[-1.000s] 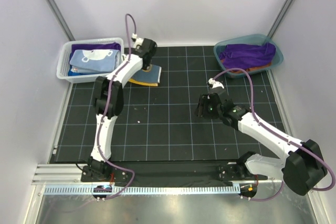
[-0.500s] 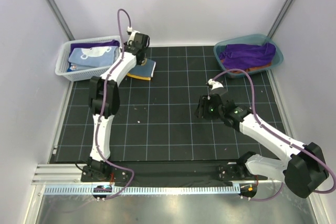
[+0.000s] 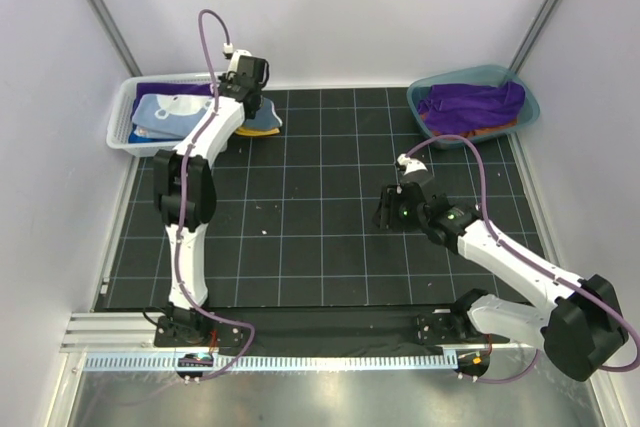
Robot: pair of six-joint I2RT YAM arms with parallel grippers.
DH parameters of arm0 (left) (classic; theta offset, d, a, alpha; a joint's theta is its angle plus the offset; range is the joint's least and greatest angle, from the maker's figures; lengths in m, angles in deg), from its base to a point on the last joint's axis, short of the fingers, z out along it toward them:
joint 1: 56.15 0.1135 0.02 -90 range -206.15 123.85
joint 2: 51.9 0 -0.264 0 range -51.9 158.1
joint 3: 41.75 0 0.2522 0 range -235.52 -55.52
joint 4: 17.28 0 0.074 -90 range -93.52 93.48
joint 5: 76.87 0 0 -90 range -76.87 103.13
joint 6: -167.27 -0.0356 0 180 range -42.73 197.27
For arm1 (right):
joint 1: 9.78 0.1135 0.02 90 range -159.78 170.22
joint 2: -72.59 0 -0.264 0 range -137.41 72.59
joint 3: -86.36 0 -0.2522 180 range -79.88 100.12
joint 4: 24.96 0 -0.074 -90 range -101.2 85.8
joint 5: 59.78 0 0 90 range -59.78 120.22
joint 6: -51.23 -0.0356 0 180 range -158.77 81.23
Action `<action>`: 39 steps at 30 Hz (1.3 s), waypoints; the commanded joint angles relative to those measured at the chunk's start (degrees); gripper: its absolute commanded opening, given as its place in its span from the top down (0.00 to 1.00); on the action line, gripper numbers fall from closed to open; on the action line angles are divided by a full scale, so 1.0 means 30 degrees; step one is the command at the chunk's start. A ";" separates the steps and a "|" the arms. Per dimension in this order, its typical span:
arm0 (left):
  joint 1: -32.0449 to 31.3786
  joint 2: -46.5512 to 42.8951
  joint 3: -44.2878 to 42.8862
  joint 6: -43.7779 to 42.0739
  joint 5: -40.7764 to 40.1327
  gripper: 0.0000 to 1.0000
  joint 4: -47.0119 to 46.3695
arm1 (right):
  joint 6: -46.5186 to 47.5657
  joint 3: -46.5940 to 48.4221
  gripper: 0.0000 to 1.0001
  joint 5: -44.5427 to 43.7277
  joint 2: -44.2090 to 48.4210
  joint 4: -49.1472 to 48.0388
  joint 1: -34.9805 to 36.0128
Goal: Fold and stack the towels
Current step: Neatly place the folded towel into the bin
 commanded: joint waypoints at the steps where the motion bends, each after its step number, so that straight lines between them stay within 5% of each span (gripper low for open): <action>1: 0.0174 -0.1249 0.0083 0.0283 -0.1326 1.00 -0.1118 | 0.0261 -0.0014 0.50 0.0155 0.0589 -0.0081 0.0018; 13: 0.2104 -0.2509 0.2805 -0.0449 -0.2824 1.00 -0.5890 | 0.0583 0.0044 0.50 0.0155 0.0443 0.0153 0.0018; 39: 0.6765 -0.0195 0.1724 -0.2209 0.1157 1.00 -0.8882 | 0.0730 -0.0073 0.51 -0.0255 -0.0640 0.0241 0.0018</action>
